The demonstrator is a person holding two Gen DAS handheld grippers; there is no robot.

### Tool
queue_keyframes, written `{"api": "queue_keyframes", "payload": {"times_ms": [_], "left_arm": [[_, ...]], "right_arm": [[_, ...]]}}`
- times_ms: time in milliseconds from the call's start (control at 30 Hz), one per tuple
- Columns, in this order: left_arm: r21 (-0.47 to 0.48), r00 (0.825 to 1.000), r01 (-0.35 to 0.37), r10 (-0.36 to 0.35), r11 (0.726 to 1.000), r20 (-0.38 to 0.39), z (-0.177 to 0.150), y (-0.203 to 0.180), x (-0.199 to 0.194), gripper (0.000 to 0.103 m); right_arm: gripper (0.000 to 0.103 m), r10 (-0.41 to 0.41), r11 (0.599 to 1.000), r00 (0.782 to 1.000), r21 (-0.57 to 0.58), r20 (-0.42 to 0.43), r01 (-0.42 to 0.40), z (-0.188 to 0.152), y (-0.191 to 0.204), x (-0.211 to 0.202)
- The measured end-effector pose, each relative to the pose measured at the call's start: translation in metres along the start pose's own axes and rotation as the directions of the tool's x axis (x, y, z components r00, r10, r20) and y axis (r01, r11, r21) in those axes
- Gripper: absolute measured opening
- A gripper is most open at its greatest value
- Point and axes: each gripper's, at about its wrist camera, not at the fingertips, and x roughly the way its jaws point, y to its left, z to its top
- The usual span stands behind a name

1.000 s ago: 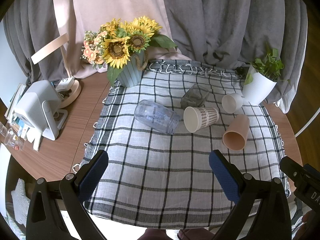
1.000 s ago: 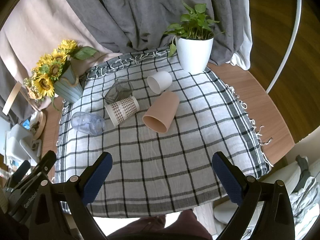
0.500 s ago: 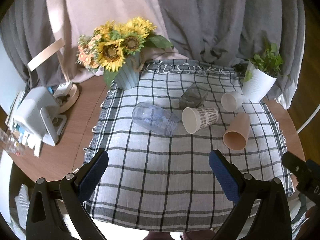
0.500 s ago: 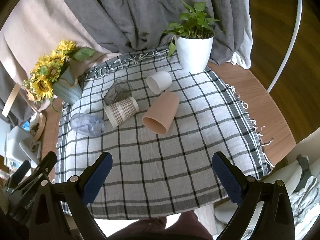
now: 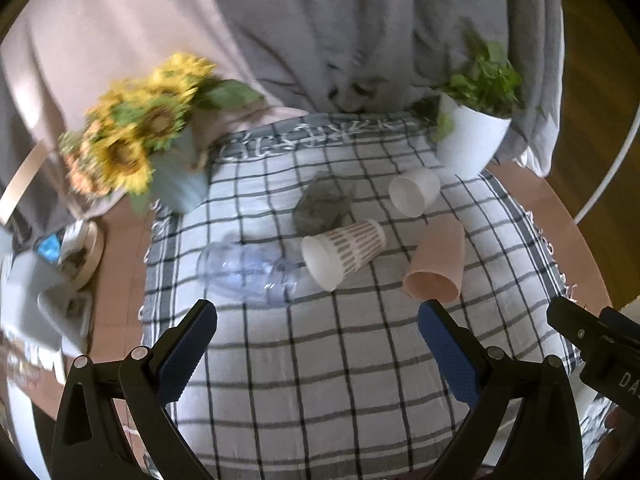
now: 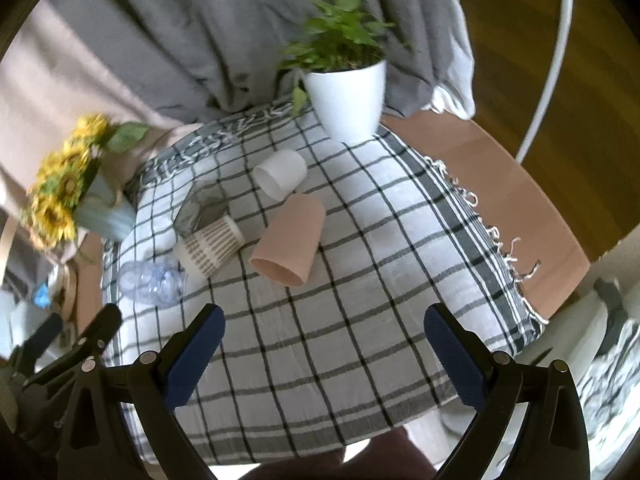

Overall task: Flip cup upside down
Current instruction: 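Move the left tool to the white cup and close its fingers on it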

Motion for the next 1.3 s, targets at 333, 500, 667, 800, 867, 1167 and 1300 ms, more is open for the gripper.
{"api": "queue_keyframes", "payload": {"times_ms": [333,500,667,800,867,1167,1300], "left_arm": [[0.154,0.994,0.096,-0.085,0.983,-0.072,0.047,-0.035,0.035,0.103],[0.235,0.979,0.172,-0.139,0.957,-0.151,0.069,-0.055,0.065,0.103],[0.303,0.972,0.186,-0.131,0.935,-0.192,0.091,-0.072,0.094,0.103],[0.338,0.963,0.212,-0.137,0.917,-0.231,0.107,-0.082,0.118,0.103],[0.351,0.958,0.224,-0.14,0.909,-0.249,0.114,-0.087,0.129,0.103],[0.39,0.931,0.295,-0.171,0.872,-0.322,0.139,-0.113,0.18,0.103],[0.399,0.921,0.307,-0.165,0.864,-0.352,0.144,-0.12,0.207,0.103]], "right_arm": [[0.101,0.025,0.988,0.997,0.155,-0.073,-0.013,0.024,-0.022,0.026],[0.101,0.051,0.973,0.994,0.231,-0.1,-0.027,0.037,-0.03,0.041],[0.101,0.064,0.95,0.988,0.312,-0.138,-0.018,0.052,-0.037,0.063],[0.101,0.064,0.934,0.985,0.358,-0.163,-0.001,0.064,-0.04,0.08],[0.101,0.07,0.925,0.981,0.38,-0.182,0.005,0.071,-0.043,0.091],[0.101,0.075,0.898,0.973,0.438,-0.219,0.029,0.094,-0.052,0.123],[0.101,0.07,0.883,0.968,0.466,-0.239,0.051,0.098,-0.055,0.139]]}}
